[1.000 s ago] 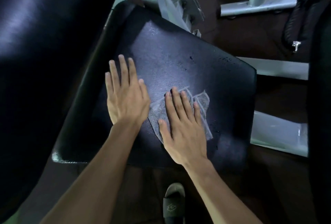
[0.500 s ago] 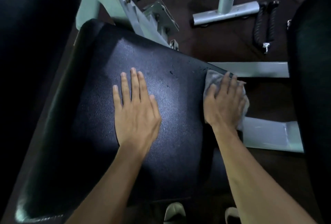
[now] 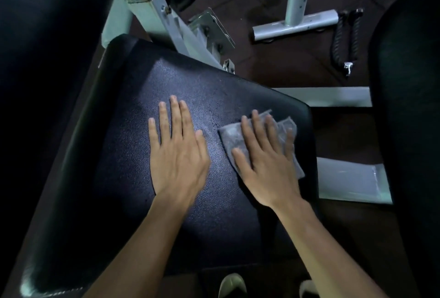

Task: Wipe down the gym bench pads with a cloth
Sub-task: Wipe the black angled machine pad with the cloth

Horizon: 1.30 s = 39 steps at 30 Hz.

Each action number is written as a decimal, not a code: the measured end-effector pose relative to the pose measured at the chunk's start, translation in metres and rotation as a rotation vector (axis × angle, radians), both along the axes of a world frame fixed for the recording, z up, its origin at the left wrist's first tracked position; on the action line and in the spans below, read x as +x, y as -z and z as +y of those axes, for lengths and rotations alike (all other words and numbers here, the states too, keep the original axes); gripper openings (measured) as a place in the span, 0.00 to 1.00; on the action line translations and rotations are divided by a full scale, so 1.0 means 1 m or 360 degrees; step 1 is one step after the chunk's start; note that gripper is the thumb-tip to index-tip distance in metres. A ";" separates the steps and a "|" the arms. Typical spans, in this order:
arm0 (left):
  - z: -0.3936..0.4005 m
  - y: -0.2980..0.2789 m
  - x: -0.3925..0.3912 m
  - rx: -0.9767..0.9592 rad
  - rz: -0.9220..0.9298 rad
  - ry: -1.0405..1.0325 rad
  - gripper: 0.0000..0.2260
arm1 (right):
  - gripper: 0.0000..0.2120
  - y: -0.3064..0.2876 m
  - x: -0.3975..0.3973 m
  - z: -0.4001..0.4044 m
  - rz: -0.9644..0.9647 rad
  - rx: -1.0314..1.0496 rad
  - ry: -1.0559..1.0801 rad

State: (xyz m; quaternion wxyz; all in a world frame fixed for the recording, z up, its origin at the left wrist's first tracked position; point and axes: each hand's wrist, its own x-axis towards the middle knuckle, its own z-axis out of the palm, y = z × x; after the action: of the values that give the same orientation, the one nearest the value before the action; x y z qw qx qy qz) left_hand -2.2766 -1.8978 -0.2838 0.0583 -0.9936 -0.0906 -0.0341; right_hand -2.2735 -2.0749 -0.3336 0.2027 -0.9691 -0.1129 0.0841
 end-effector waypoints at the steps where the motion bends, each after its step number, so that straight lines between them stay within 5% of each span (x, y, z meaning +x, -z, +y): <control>1: 0.001 -0.001 0.000 -0.0020 0.0014 0.0007 0.29 | 0.32 0.003 -0.001 -0.006 0.0007 -0.0055 0.0040; 10: 0.043 -0.026 -0.003 -0.0068 0.0015 -0.0236 0.30 | 0.32 -0.011 0.109 0.061 0.0010 0.0141 0.0507; 16: 0.047 -0.019 -0.003 -0.0065 -0.0158 -0.0353 0.31 | 0.32 -0.036 0.133 0.127 -0.0153 0.0220 0.0126; 21: 0.052 -0.020 -0.013 -0.0064 -0.0162 -0.0365 0.31 | 0.31 -0.032 0.047 0.108 -0.0270 0.0315 -0.0213; 27: 0.048 -0.020 -0.014 0.0010 -0.0144 -0.0384 0.30 | 0.32 0.000 -0.036 0.009 -0.0074 0.0060 0.0131; 33: 0.047 -0.017 -0.016 0.0042 -0.0130 -0.0391 0.29 | 0.31 0.000 0.063 0.024 0.0068 0.0119 0.0731; 39: 0.048 -0.021 -0.017 0.0001 -0.0096 -0.0361 0.30 | 0.30 -0.027 0.058 0.096 -0.0147 0.0213 0.0136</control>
State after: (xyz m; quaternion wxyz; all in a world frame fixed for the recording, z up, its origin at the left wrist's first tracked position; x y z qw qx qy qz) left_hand -2.2935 -1.8497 -0.2633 0.0594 -0.9754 -0.2043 -0.0572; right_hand -2.2156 -1.9790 -0.3069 0.2651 -0.9601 -0.0860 0.0228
